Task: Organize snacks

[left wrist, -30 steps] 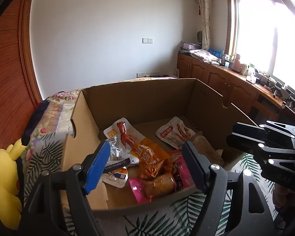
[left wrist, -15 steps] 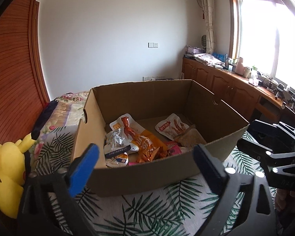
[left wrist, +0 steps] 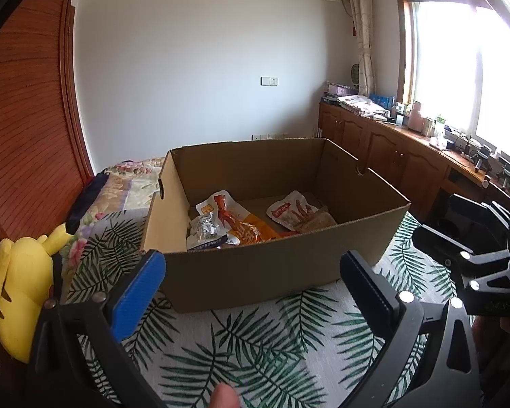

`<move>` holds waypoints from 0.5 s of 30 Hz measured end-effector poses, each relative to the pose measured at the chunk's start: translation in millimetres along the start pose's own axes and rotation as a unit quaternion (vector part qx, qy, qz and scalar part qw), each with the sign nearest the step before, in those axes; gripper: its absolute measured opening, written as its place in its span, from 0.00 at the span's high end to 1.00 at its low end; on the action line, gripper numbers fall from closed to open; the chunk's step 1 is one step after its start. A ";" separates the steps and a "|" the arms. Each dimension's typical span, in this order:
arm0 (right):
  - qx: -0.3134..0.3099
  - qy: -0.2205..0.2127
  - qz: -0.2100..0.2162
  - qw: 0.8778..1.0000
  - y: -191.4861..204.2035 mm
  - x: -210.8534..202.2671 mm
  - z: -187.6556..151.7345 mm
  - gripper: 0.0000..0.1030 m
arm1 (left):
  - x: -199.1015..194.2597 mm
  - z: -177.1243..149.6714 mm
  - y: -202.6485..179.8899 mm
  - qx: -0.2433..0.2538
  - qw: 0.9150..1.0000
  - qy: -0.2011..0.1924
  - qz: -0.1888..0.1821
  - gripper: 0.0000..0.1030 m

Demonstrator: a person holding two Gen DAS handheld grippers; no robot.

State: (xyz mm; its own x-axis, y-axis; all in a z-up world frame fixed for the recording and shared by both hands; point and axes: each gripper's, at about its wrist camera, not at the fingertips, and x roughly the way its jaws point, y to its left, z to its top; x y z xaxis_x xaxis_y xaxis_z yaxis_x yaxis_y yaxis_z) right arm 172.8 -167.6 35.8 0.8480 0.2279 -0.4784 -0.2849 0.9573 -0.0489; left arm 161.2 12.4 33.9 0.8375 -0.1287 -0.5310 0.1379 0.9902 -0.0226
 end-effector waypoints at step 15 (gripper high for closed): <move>0.002 -0.024 0.007 1.000 17.9 -55.3 -9.6 0.00 | -59.4 -27.3 -6.6 -0.011 1.000 -0.017 0.023 0.00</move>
State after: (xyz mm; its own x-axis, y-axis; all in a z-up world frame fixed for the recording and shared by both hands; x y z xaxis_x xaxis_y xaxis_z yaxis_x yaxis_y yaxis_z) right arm 116.5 -164.7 53.0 0.8640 0.2503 -0.4368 -0.2959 0.9544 -0.0384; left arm 96.1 15.0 42.4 0.8602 -0.0850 -0.5028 0.0880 0.9960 -0.0178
